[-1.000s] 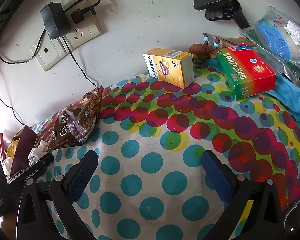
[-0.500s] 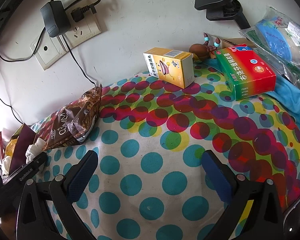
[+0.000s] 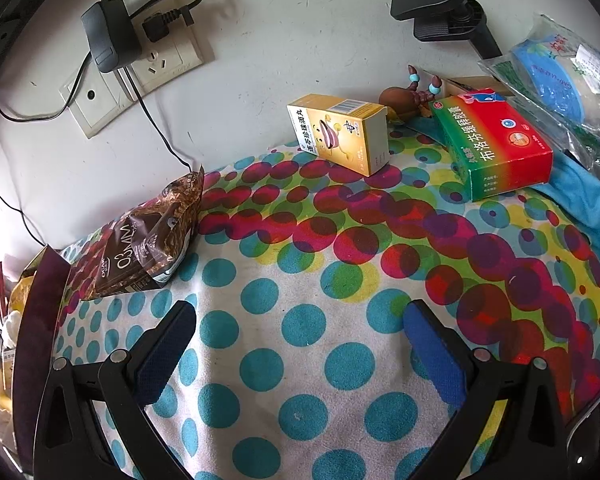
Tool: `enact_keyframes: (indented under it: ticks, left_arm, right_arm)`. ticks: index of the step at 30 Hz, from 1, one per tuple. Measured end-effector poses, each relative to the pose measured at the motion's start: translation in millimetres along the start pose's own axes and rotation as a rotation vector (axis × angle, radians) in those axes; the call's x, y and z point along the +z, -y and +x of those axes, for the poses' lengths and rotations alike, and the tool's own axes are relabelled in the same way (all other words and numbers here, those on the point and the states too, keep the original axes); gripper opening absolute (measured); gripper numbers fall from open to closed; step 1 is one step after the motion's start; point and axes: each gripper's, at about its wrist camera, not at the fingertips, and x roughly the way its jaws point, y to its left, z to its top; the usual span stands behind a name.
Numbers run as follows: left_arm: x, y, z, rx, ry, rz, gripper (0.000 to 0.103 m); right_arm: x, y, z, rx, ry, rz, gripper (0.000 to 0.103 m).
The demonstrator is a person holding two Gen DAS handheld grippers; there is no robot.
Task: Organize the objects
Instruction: 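Lower the white sock into the gold tin and open the left gripper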
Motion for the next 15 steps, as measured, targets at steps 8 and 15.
enact_keyframes:
  ticks: [8, 15]
  left_arm:
    - [-41.4, -95.2, -29.5, 0.133, -0.113, -0.033, 0.027]
    - [-67.6, -110.1, -16.8, 0.126, -0.206, -0.026, 0.027]
  right_arm:
    - [0.3, -0.6, 0.3, 0.007, 0.002, 0.005, 0.103]
    - [0.5, -2.7, 0.9, 0.004, 0.001, 0.003, 0.103]
